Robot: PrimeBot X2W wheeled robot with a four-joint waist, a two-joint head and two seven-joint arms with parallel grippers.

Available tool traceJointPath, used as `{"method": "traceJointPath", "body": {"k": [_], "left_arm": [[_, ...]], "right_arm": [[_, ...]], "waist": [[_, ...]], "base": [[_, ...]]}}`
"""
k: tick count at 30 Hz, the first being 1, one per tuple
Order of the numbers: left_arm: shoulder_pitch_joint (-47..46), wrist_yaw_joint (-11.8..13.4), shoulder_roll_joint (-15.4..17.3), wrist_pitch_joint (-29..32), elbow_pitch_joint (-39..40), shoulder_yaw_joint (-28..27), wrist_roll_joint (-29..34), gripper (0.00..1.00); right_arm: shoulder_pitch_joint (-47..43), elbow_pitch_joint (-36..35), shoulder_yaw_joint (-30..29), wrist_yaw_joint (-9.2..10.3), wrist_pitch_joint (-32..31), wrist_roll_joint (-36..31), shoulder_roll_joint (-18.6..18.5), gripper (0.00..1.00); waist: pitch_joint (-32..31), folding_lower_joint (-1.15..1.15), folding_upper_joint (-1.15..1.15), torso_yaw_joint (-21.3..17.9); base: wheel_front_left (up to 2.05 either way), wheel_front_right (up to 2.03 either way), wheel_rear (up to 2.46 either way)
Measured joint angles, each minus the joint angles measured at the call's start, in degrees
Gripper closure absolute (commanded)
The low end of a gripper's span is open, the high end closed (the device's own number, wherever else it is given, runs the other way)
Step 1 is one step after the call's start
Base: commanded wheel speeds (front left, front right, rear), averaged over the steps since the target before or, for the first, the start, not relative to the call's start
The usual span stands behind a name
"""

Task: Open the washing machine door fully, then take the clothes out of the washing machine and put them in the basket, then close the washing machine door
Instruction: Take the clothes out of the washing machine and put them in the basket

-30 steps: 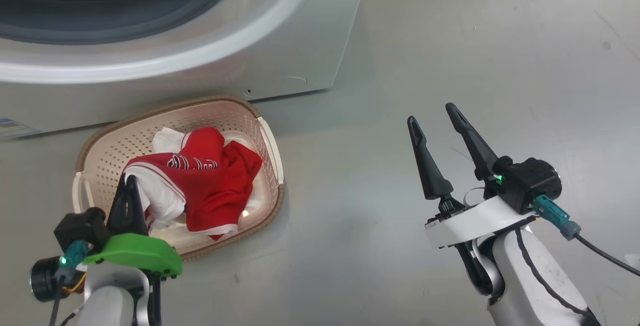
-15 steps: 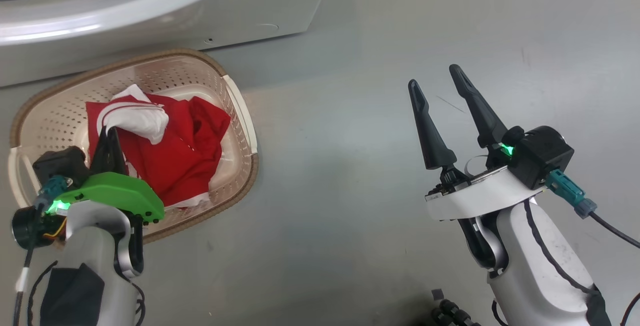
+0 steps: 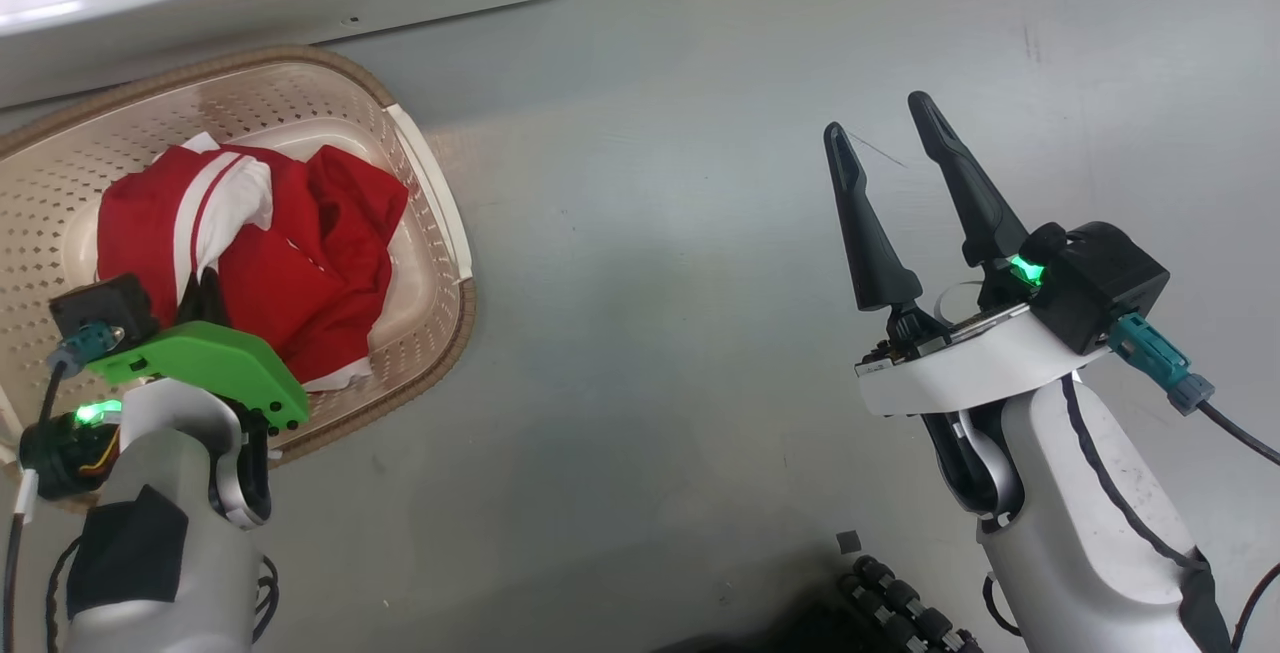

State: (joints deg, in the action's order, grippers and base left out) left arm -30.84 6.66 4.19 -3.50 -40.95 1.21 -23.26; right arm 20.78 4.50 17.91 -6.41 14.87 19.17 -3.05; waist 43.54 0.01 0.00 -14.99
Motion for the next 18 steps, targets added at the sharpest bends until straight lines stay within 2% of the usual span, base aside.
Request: {"method": "traceJointPath", "body": {"k": [5, 12, 14, 15, 18], "left_arm": [[-1.81, -0.53, 0.01, -0.05, -3.19, -0.23, -0.34, 1.00], [-3.49, -2.50, -0.07, -1.33, -7.23, 0.37, -0.36, 1.00], [-3.50, -2.94, -0.07, -2.25, -8.11, 0.38, -0.36, 0.27], [-3.50, -2.94, -0.14, -2.89, -8.53, 0.36, -0.36, 0.00], [-3.48, -3.54, -0.29, -4.32, -9.61, 0.49, -0.37, 0.00]], "right_arm": [[0.22, 0.20, -0.02, 0.00, 0.00, 0.05, 0.03, 0.00], [0.52, 1.10, -0.41, 0.00, 0.00, 0.05, 0.07, 0.00], [0.56, 1.31, -0.41, 0.00, 0.00, 0.05, 0.09, 0.00], [0.63, 1.45, -0.43, -0.01, 0.00, 0.05, 0.08, 0.00], [0.78, 1.87, -0.48, -0.01, 0.00, 0.05, 0.09, 0.00]], "waist": [[0.25, 0.00, 0.00, 0.05], [-0.64, 0.00, 0.00, 0.57], [-1.19, 0.00, 0.00, 0.74], [-1.50, 0.00, 0.00, 0.84], [-2.56, 0.00, 0.00, 1.17]], "base": [[0.00, 0.00, 0.00], [0.00, 0.00, 0.00], [0.00, 0.00, 0.00], [0.00, 0.00, 0.00], [0.00, 0.00, 0.00]]}}
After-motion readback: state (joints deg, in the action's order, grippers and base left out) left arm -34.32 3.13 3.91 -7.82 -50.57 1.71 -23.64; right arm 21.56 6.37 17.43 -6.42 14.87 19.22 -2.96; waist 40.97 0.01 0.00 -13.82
